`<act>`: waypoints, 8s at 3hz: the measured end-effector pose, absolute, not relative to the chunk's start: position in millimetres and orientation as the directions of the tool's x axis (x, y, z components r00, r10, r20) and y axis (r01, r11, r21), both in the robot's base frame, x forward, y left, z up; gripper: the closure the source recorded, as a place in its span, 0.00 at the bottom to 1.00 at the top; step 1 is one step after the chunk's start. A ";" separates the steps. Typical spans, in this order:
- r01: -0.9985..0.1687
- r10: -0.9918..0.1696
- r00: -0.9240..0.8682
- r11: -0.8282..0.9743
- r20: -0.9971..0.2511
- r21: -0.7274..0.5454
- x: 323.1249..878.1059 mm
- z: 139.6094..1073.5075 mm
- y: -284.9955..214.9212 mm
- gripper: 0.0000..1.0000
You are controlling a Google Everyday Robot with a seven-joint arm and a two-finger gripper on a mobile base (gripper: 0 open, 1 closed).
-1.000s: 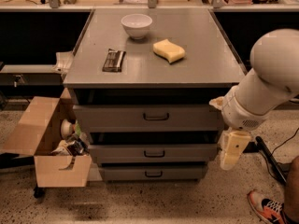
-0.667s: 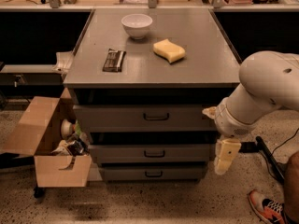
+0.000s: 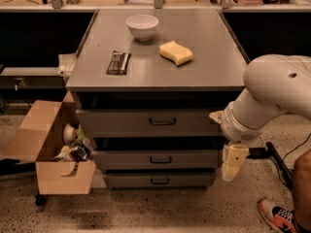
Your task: Open top drawer
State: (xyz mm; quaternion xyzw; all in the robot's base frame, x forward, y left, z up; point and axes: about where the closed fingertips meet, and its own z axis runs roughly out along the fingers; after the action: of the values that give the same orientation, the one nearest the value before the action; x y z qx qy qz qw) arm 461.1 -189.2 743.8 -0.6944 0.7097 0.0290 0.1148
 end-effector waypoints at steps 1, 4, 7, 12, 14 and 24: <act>-0.982 -0.986 0.043 -0.013 -0.159 -0.187 484.2 733.7 -188.3 0.00; -0.956 -0.984 0.086 -0.038 -0.154 -0.291 574.4 696.2 -182.8 0.00; -0.980 -0.975 0.062 -0.019 -0.214 -0.197 601.0 645.3 -173.0 0.36; -0.993 -0.977 0.060 -0.038 -0.204 -0.108 544.9 651.6 -169.7 0.53; -0.993 -0.977 0.060 -0.038 -0.204 -0.108 544.9 651.6 -169.7 0.00; -0.993 -0.981 0.007 -0.029 -0.193 0.114 453.1 650.3 -182.4 0.85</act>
Offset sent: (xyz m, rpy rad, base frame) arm 0.1063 0.0106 -0.0287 -0.0642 -0.2695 0.1458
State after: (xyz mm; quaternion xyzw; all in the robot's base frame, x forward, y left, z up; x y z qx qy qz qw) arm 453.1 -182.4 650.3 -0.7090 0.6961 0.1097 0.0271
